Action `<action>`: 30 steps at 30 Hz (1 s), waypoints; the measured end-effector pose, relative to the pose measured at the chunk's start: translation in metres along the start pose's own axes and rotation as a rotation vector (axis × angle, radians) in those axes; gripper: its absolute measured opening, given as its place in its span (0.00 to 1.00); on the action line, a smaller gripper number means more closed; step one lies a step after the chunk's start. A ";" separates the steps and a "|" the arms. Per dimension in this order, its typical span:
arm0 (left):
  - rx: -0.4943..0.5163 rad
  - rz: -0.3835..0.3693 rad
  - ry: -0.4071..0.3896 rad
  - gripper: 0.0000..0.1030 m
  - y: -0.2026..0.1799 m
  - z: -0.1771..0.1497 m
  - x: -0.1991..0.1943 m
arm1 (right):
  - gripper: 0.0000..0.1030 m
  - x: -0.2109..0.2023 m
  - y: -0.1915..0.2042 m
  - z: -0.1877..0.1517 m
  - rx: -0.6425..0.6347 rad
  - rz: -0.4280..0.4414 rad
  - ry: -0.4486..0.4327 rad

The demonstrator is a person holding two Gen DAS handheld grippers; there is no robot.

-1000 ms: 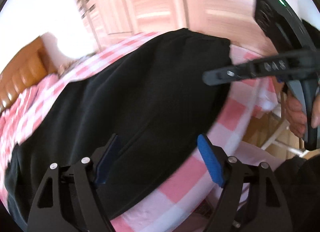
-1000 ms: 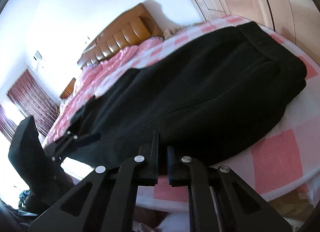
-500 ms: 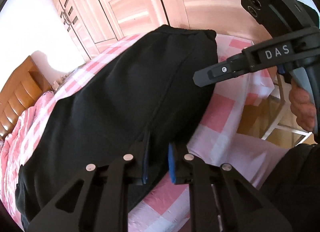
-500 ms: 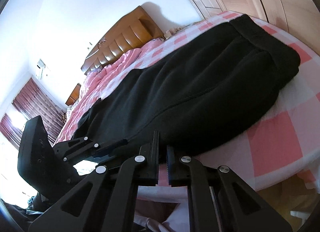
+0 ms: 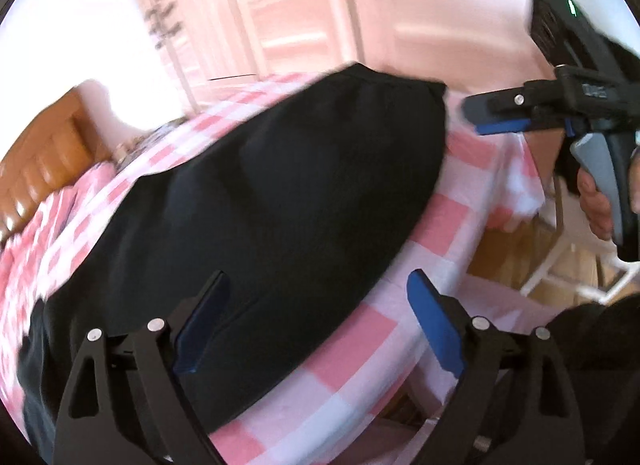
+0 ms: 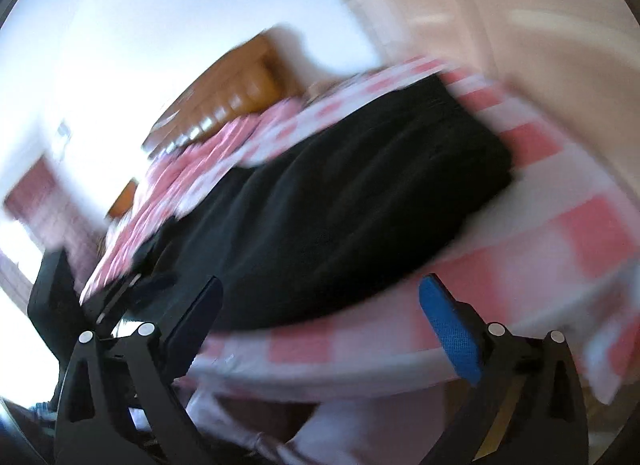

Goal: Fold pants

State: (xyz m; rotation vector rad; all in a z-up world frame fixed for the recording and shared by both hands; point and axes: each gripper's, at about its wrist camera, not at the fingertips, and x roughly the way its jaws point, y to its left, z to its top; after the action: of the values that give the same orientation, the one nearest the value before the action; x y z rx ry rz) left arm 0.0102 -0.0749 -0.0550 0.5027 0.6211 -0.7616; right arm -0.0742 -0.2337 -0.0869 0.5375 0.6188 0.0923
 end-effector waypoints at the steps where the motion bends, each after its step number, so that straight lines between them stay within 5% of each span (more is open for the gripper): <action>1: -0.037 0.019 -0.009 0.91 0.010 -0.004 -0.004 | 0.93 -0.001 -0.016 0.007 0.059 -0.018 -0.001; 5: -0.143 0.078 0.004 0.91 0.041 -0.015 -0.005 | 0.92 0.018 -0.054 0.024 0.152 -0.058 0.042; 11: -0.271 0.147 0.023 0.91 0.081 -0.035 -0.004 | 0.79 0.047 -0.049 0.034 0.063 -0.078 0.129; 12: -0.292 0.149 0.033 0.91 0.086 -0.038 -0.002 | 0.68 0.049 -0.046 0.035 0.045 -0.094 0.132; 13: -0.318 0.148 0.049 0.91 0.091 -0.043 0.003 | 0.39 0.051 -0.044 0.035 0.026 -0.126 0.127; 16: -0.418 0.094 0.040 0.93 0.102 -0.056 0.010 | 0.24 0.046 -0.055 0.029 0.081 -0.094 0.085; 22: -0.374 0.071 0.052 0.92 0.090 -0.044 0.016 | 0.11 0.014 -0.039 0.026 0.050 -0.152 -0.072; 30: -0.273 -0.018 0.025 0.95 0.056 -0.014 0.040 | 0.11 -0.014 -0.059 0.025 0.060 -0.271 -0.110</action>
State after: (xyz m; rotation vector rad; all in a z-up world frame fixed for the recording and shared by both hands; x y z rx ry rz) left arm 0.0702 -0.0503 -0.0816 0.2566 0.7409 -0.6754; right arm -0.0755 -0.2992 -0.0921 0.5087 0.5828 -0.2111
